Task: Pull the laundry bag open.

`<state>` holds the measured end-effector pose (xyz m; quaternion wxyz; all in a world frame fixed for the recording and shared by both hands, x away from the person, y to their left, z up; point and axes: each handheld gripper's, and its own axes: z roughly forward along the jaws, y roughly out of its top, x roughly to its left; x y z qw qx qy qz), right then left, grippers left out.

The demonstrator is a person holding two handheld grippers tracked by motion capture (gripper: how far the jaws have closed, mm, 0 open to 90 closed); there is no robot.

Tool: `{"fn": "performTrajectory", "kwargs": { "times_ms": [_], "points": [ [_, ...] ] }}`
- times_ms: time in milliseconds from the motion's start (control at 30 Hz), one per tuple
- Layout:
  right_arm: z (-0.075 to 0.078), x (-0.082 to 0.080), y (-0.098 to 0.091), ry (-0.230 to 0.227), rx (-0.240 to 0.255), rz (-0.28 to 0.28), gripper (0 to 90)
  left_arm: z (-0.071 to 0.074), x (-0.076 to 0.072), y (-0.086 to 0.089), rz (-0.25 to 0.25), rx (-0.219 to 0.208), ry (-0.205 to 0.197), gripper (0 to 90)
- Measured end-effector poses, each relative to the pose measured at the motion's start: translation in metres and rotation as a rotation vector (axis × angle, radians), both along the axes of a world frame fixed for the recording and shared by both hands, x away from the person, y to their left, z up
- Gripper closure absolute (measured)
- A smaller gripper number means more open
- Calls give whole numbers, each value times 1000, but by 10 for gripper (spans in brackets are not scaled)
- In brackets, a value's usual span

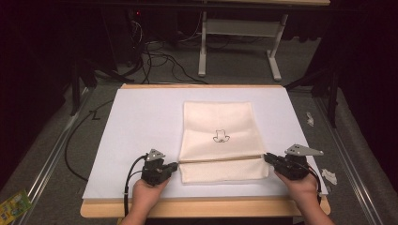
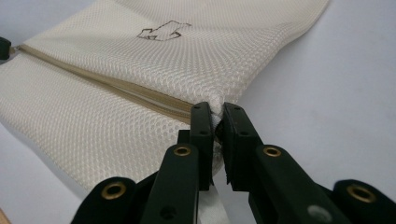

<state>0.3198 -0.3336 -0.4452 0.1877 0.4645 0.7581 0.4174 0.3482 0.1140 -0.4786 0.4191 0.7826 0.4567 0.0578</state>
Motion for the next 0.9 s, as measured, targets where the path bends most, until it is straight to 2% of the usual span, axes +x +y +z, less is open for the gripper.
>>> {"fn": "performTrajectory", "kwargs": {
  "times_ms": [100,167,200,267,300,367,400,433,467,500,533,600,633,700,733,767,833,867,900],
  "points": [
    [0,0,-2,1,3,4,841,-3,-2,-1,-21,-2,-1,872],
    [-4,1,-5,13,-4,7,821,-3,-4,-3,-31,-6,-24,865],
    [-6,0,-5,24,-6,4,795,-3,-4,-3,-39,-16,-34,833],
    [-7,0,-7,15,2,5,759,-2,-4,-3,-43,-23,-36,652],
    [-7,-1,-9,6,21,4,631,1,-4,0,-26,-32,-66,587],
    [-5,-1,-13,-23,45,-11,499,5,-2,6,1,-12,-114,496],
    [-5,-1,-13,-23,45,-11,499,5,-2,6,1,-12,-114,455],
    [-2,-1,-18,-41,44,-43,354,8,-1,10,17,8,-139,414],
    [-1,-1,-22,-51,38,-67,310,15,-1,22,59,54,-183,369],
    [-1,-1,-22,-51,38,-67,310,15,-1,22,59,54,-183,325],
    [1,-1,-33,-83,39,-104,245,21,-3,40,104,87,-228,291],
    [4,-2,-47,-108,35,-159,200,25,-6,60,154,137,-275,230],
    [4,-2,-47,-108,35,-159,200,25,-6,60,154,137,-275,199],
    [7,-5,-61,-134,31,-213,166,26,-9,81,215,169,-291,173],
    [9,-9,-73,-159,21,-264,156,22,-9,99,267,163,-279,158],
    [9,-10,-76,-165,17,-279,155,21,-9,105,286,153,-268,157],
    [9,-12,-79,-162,19,-291,155,20,-8,109,296,140,-259,157],
    [7,-12,-79,-156,22,-295,154,20,-6,110,300,116,-253,157],
    [7,-12,-79,-156,22,-295,154,20,-6,110,300,116,-253,158]
  ]
}}
